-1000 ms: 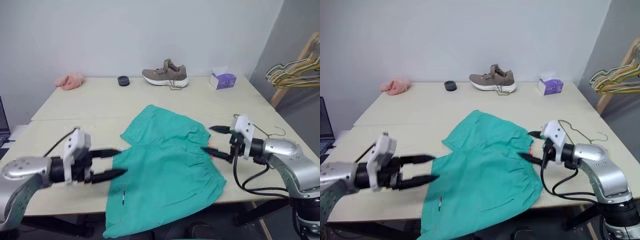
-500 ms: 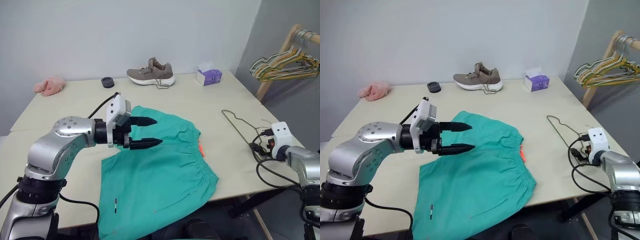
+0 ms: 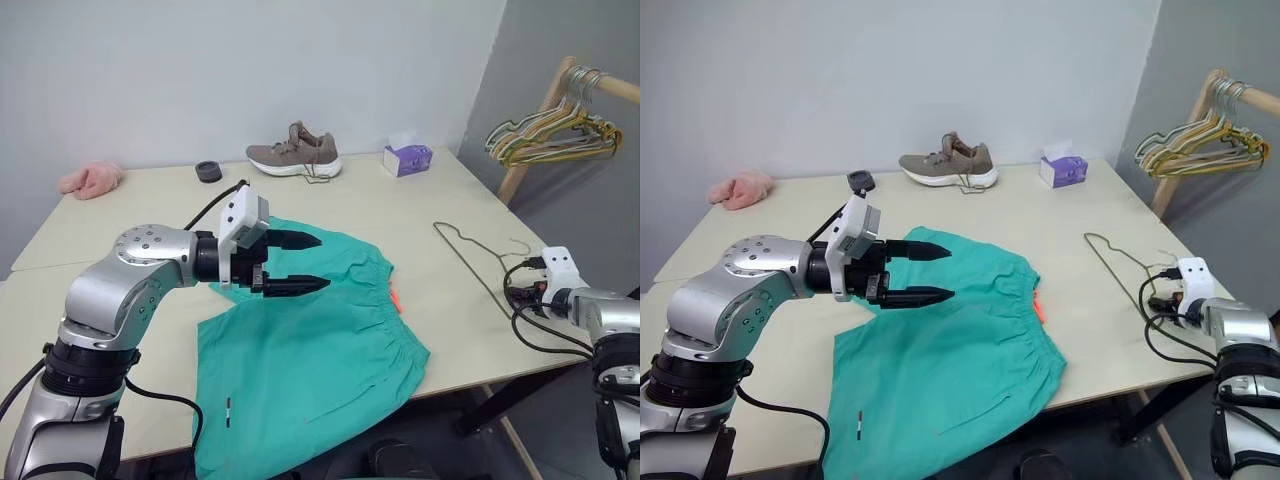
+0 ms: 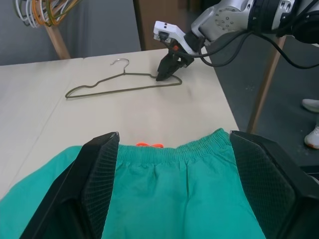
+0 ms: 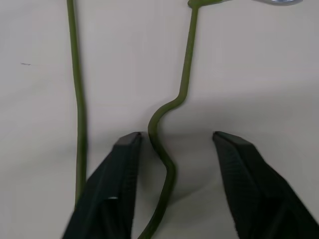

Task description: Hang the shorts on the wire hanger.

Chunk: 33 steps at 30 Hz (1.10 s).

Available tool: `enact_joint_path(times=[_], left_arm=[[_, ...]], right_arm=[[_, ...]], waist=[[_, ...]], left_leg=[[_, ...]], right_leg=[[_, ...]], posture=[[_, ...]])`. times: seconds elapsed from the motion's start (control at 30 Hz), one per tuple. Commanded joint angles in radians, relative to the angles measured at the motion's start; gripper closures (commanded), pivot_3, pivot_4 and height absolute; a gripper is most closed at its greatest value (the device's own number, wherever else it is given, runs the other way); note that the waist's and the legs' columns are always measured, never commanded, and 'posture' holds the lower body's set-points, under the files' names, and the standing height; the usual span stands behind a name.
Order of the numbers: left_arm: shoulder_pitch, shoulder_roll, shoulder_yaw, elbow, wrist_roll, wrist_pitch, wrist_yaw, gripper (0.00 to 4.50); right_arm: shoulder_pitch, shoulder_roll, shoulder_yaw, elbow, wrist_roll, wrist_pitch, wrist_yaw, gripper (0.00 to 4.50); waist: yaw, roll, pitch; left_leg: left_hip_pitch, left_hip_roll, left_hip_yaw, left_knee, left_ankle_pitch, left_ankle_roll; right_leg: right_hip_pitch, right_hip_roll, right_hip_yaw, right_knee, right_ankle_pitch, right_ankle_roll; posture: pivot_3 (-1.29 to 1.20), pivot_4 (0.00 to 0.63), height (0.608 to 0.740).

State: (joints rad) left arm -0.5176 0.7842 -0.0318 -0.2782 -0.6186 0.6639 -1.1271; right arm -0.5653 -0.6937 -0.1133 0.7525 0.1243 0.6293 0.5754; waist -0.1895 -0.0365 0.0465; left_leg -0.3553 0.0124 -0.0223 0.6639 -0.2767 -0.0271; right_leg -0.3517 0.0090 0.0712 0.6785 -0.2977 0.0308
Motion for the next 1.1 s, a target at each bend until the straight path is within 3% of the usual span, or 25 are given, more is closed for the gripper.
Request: enact_joint_path(times=[0.03, 0.13, 0.23, 0.37, 0.5, 0.67, 0.93, 1.1], left_arm=[[-0.008, 0.015, 0.049, -0.001, -0.015, -0.004, 0.002, 0.76], [-0.004, 0.024, 0.078, 0.025, -0.028, 0.015, 0.01, 0.76], [0.002, 0.043, 0.11, 0.102, -0.008, 0.023, 0.025, 0.76], [-0.013, 0.079, 0.131, 0.262, 0.065, -0.042, 0.027, 0.04], [-0.078, 0.102, 0.163, 0.429, 0.069, 0.0, 0.03, 0.04], [-0.095, 0.184, 0.109, 0.589, 0.088, 0.079, -0.101, 0.04], [0.017, 0.226, 0.056, 0.455, 0.063, 0.129, -0.272, 0.04], [0.132, 0.251, 0.031, 0.335, 0.076, 0.104, -0.325, 0.04]], right_arm=[[0.018, 0.016, 0.033, 0.057, -0.058, -0.018, -0.064, 3.4], [0.017, 0.017, 0.043, 0.017, -0.065, -0.06, -0.056, 4.41], [0.027, 0.001, 0.07, -0.089, -0.072, -0.145, 0.0, 4.46], [0.059, -0.037, 0.13, -0.29, -0.098, -0.278, 0.103, 4.5], [0.066, -0.077, 0.203, -0.467, -0.136, -0.45, 0.21, 4.5], [0.007, -0.098, 0.31, -0.603, -0.245, -0.685, 0.273, 4.5], [-0.124, -0.054, 0.412, -0.631, -0.378, -1.001, 0.257, 4.5], [-0.165, -0.015, 0.412, -0.643, -0.382, -1.075, 0.251, 4.5]], waist=[[0.0, -0.003, -0.002], [0.001, -0.004, -0.003], [0.0, -0.003, -0.002], [-0.006, 0.009, 0.005], [-0.008, 0.013, 0.007], [-0.011, 0.014, 0.008], [0.0, 0.014, 0.008], [-0.003, 0.014, 0.008]], left_leg=[[0.0, 0.0, 0.0, 0.0, 0.0, 0.0], [0.001, 0.0, 0.0, 0.001, 0.0, 0.0], [0.001, 0.0, 0.0, 0.001, 0.0, 0.0], [-0.001, 0.0, 0.0, 0.0, 0.0, 0.0], [-0.012, 0.0, 0.001, 0.0, 0.0, 0.0], [-0.018, 0.001, 0.0, -0.001, 0.0, 0.0], [-0.027, -0.002, -0.001, 0.0, 0.0, 0.0], [-0.027, -0.002, -0.002, 0.0, 0.0, 0.0]], right_leg=[[0.001, 0.0, 0.0, 0.0, 0.0, 0.0], [0.001, 0.0, 0.0, 0.0, 0.0, 0.001], [0.001, -0.001, 0.001, 0.0, 0.001, 0.001], [-0.002, 0.0, 0.001, 0.0, 0.0, 0.001], [-0.015, 0.0, 0.002, 0.003, 0.001, 0.001], [-0.022, 0.001, 0.001, 0.003, 0.001, 0.001], [-0.029, -0.009, -0.001, 0.003, 0.003, -0.003], [-0.029, -0.009, -0.002, 0.004, 0.003, -0.004]], posture=[[-0.14, 0.0, 0.74], [-0.14, 0.0, 0.74], [-0.15, 0.0, 0.74], [-0.15, 0.0, 0.74], [-0.16, 0.0, 0.74], [-0.16, 0.0, 0.74], [-0.15, 0.0, 0.74], [-0.15, 0.0, 0.74]])
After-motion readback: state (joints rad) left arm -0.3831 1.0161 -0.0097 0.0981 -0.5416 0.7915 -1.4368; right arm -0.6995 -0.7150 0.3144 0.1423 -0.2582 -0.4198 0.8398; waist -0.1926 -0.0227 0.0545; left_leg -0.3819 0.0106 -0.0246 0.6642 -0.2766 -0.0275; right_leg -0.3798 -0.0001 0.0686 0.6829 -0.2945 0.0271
